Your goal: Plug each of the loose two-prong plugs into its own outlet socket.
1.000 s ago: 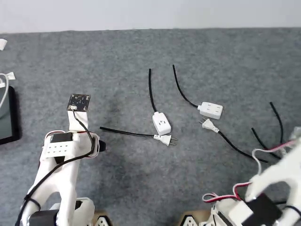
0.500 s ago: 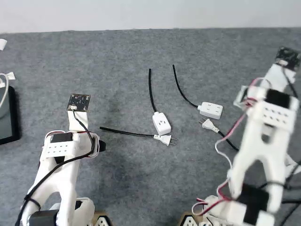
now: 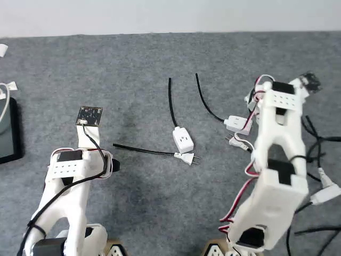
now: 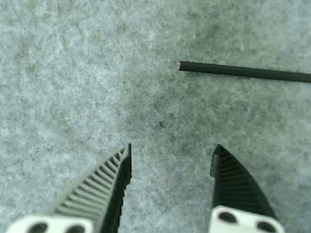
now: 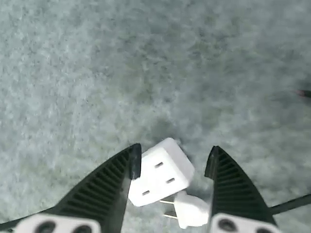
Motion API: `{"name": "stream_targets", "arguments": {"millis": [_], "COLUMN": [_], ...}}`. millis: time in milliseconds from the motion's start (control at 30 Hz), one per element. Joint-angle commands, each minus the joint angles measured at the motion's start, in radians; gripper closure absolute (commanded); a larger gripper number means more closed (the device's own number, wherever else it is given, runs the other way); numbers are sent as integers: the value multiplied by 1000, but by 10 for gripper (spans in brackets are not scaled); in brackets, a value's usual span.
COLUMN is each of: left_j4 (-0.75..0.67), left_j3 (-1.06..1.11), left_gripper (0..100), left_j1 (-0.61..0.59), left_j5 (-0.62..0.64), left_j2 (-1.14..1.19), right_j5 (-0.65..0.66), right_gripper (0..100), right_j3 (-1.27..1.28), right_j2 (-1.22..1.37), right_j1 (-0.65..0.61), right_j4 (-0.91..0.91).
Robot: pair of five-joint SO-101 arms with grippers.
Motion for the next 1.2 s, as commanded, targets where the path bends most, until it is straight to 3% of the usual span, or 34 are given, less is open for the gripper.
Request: {"name": "stream_targets", "arguments": {"millis": [0, 500, 867, 1167], "left_j4": [-21, -18, -18, -21], "left_j3": [-47, -47, -47, -47], "left_gripper": [749, 749, 749, 749], "left_j1": [-2, -2, -2, -2], "left_j5": [-5, -6, -6, -6], "left_j2": [-5, -6, -5, -5], "right_j5": [-14, 86, 1030, 1568], "right_gripper": [779, 772, 722, 721], "right_j3": [-141, -262, -265, -262], "right_j2": [39, 165, 183, 173], "right_j1": [-51, -211, -220, -236], "right_j4": [74, 208, 122, 145]}}
